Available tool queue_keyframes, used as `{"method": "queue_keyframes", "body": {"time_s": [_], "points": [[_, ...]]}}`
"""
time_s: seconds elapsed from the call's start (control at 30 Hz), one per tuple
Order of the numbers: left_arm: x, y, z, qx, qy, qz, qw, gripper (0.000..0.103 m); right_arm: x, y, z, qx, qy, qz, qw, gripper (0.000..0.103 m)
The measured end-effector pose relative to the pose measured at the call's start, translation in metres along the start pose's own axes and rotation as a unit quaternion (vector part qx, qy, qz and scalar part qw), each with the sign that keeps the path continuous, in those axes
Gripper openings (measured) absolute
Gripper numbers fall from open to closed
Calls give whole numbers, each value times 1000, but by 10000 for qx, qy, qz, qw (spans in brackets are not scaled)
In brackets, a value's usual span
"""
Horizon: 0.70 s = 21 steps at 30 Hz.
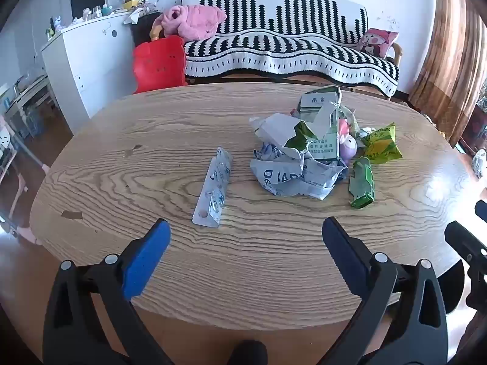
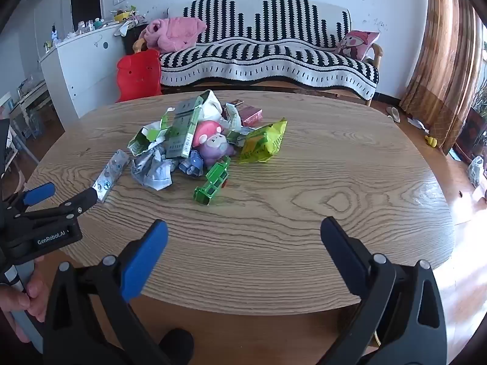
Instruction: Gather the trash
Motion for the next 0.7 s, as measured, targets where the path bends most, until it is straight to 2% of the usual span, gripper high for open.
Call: {"method": "queue_keyframes", "body": {"time_s": [0.2, 0.3, 0.7], "points": [[-4, 3, 2, 105, 29, -19, 9999, 97, 0, 1, 0, 33, 10, 29, 10000, 97], [0, -5, -1, 23, -8, -116, 9999, 97, 0, 2, -1, 33, 30, 38, 10000, 97], [-2, 0, -4, -9, -51, -28, 10000, 97, -2, 2, 0, 75, -9, -5, 10000, 97]]}}
Point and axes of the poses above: each gripper's, at about its wrist camera, not at the fingertips, and y roughly against the way its jaws point, z to its right, x to its top, the point moved 9 cm from there along -y, roughly the way its jaws point, and after that the axes turned 6 degrees about -x, right-handed, at the moved point
